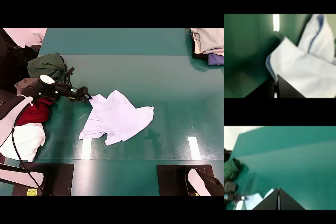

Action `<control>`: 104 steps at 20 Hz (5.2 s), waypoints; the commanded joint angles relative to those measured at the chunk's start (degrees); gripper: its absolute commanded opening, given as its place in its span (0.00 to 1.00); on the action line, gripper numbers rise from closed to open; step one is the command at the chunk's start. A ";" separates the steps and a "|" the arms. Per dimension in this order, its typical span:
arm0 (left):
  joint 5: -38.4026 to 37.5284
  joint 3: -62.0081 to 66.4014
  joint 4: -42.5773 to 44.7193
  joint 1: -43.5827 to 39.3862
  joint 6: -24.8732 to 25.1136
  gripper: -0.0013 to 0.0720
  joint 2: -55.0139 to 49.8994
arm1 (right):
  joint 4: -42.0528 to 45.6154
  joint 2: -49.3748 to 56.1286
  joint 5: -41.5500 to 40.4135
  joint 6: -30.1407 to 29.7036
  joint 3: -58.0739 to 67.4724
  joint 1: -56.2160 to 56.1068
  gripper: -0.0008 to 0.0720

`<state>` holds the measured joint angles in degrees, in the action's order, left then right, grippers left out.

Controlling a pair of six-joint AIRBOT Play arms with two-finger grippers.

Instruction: Fold the shirts.

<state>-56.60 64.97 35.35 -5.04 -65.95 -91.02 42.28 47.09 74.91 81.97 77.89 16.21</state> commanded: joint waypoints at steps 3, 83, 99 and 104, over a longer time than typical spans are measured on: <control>-2.60 11.17 3.43 0.02 0.42 0.05 6.80 | 13.44 -5.99 2.67 9.92 -28.83 -3.80 0.04; -0.04 -8.68 24.20 -0.04 -8.59 0.05 29.79 | -0.72 -5.86 -49.00 50.64 -68.54 -43.36 0.60; -3.13 4.11 25.29 2.67 -9.31 0.05 30.38 | 9.01 -11.96 -40.26 45.03 -55.71 -35.47 0.03; -4.31 29.14 25.59 6.38 -9.66 0.05 30.38 | 19.69 -19.76 -24.94 34.67 -34.32 -11.32 0.03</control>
<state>-60.23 81.69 60.55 -0.19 -75.33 -60.66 56.40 31.33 40.71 124.05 33.26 -6.87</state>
